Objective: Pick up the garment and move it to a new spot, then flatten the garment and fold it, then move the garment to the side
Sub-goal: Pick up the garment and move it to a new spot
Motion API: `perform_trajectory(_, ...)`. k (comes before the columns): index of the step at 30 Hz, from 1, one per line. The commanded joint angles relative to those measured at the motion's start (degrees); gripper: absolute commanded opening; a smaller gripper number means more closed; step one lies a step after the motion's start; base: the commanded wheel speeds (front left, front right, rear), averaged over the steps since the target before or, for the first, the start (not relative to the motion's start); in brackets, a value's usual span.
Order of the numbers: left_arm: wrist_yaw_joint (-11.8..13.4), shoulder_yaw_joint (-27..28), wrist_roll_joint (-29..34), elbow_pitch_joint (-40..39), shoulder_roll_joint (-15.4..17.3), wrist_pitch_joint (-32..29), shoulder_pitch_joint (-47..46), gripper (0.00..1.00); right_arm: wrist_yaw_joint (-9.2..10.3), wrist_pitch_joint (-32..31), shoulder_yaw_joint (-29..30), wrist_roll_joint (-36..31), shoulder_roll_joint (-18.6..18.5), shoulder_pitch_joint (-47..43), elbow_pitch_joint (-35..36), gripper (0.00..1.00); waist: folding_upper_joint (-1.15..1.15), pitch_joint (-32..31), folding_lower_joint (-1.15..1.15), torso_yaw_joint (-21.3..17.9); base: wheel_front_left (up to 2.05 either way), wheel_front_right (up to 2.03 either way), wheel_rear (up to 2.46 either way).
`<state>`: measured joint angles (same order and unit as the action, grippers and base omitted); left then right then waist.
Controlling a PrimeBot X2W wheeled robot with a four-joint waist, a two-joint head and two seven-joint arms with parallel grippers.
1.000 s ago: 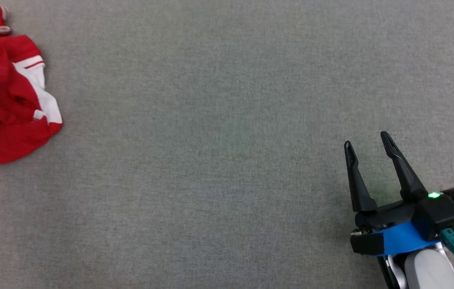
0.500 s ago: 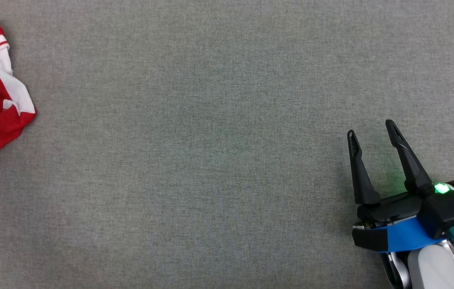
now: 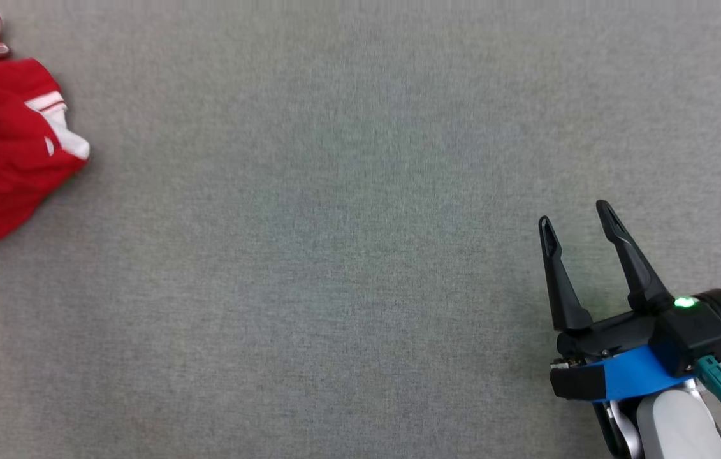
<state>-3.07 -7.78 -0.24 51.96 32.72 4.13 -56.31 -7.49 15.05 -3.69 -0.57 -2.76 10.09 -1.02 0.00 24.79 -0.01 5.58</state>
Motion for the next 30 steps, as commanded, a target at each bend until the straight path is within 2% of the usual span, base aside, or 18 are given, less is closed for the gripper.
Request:
perform_trajectory(1, -0.42, -0.70, 0.79, -0.77, 0.31, 0.55, -1.18, 0.00, -0.01, 0.20, 0.10, 0.68, -0.23, 0.00, -0.45, 1.00, 0.00, -2.16, 0.01, -1.25, 0.00, 0.00, 0.00)
perform_trajectory(8, -2.77, -7.06, 3.16, -8.44, -2.56, 1.51, -3.08, 0.00, -0.01, 0.20, 0.15, 3.42, -0.23, -2.80, -3.38, 1.00, 0.00, -11.35, 0.01, -3.30, 0.00, 0.00, 0.00)
perform_trajectory(13, -4.02, -11.78, 0.92, -17.03, -7.18, -2.28, -3.11, 0.00, -0.01, 0.20, 0.37, 5.20, -0.22, -4.76, -5.18, 1.00, 0.00, -16.97, 0.01, -5.93, 0.00, 0.00, 0.00)
perform_trajectory(16, -4.43, -13.73, -3.25, -22.54, -11.14, -5.11, -2.84, 0.00, -0.01, 0.21, 0.73, 6.24, -0.23, -5.22, -5.79, 1.00, 0.00, -18.90, 0.01, -7.79, 0.00, 0.00, 0.00)
perform_trajectory(20, -4.47, -14.42, -10.77, -29.65, -17.31, -9.60, -1.70, 0.00, -0.01, 0.20, 1.94, 6.83, -0.21, -5.45, -6.22, 1.00, 0.00, -19.57, 0.01, -9.82, 0.00, 0.00, 0.00)
perform_trajectory(25, -4.32, -15.27, -17.17, -37.27, -22.88, -11.88, 1.59, 0.00, -0.01, 0.20, 3.05, 7.11, -0.21, -4.53, -6.32, 1.00, 0.00, -17.86, 0.01, -11.24, 0.00, 0.00, 0.00)
perform_trajectory(27, -4.07, -15.19, -19.17, -39.05, -24.26, -11.15, 4.61, 0.00, -0.01, 0.20, 3.51, 7.19, -0.21, -4.12, -6.33, 1.00, 0.00, -16.87, 0.01, -11.46, 0.00, 0.00, 0.00)
perform_trajectory(30, -3.96, -15.07, -21.66, -38.59, -24.44, -9.63, 10.85, 0.00, -0.01, 0.20, 3.96, 7.20, -0.22, -3.63, -6.43, 1.00, 0.00, -15.22, 0.01, -11.84, 0.00, 0.00, 0.00)
